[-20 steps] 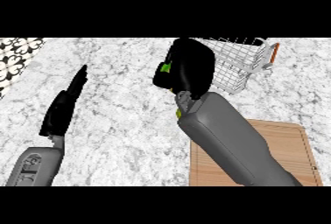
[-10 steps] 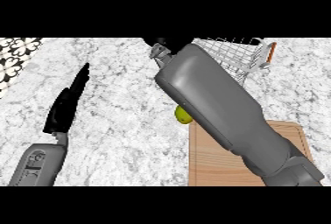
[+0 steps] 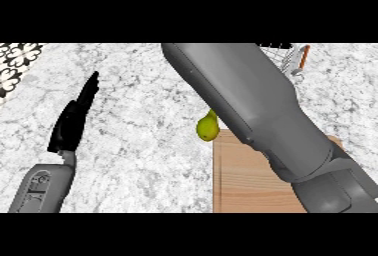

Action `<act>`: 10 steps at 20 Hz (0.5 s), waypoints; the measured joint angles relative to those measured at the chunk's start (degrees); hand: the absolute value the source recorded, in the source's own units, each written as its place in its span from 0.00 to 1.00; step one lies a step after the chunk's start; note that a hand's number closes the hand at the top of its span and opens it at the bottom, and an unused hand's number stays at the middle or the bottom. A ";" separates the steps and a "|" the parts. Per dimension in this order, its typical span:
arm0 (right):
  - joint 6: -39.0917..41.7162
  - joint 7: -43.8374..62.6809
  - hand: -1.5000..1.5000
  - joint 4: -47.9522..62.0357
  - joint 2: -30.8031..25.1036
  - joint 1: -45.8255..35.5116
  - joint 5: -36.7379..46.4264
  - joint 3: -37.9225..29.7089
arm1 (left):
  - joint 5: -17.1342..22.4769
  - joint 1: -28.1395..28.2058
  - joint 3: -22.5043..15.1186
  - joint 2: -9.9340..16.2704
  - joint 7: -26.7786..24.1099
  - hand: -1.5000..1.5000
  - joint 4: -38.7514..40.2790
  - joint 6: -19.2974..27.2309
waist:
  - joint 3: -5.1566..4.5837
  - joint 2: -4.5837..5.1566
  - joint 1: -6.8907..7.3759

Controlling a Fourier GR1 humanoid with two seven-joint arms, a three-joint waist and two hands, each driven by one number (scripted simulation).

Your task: Pick the lemon from the cutting board and place it in the tiered basket

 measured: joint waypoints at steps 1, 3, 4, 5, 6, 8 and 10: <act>-0.32 -0.27 1.00 1.87 0.00 -0.85 0.01 0.16 | 0.10 -0.13 0.28 0.16 -0.35 0.50 0.47 -0.08 | 0.00 0.08 -0.13; -0.45 -0.57 1.00 5.58 0.03 -2.44 0.35 0.37 | 0.57 0.28 0.81 0.45 -0.39 0.50 0.47 -0.38 | 0.01 0.00 -0.51; -0.31 -0.74 1.00 7.55 0.05 -3.28 0.86 0.14 | 0.76 0.71 1.07 0.66 -0.45 0.50 0.18 -0.50 | 0.02 -0.06 -0.80; -0.07 -0.61 1.00 9.36 0.04 -4.16 1.40 0.20 | 0.73 1.13 1.04 0.65 -0.47 0.50 0.05 -0.50 | 0.03 -0.11 -0.94; 0.16 -0.75 1.00 11.37 -0.10 -4.82 2.01 -0.03 | 0.63 1.27 1.06 0.53 -0.44 0.50 -0.19 -0.23 | 0.03 -0.10 -1.19; 0.99 -1.00 1.00 15.02 -0.07 -5.82 3.27 -0.01 | 0.83 0.93 1.78 1.10 0.20 0.50 -0.38 -0.27 | 0.06 -0.18 -1.95; 2.05 -1.24 1.00 18.22 -0.72 -7.12 4.29 -0.24 | 0.92 1.53 2.08 1.21 -0.39 0.50 -0.16 -0.27 | 0.07 -0.25 -2.59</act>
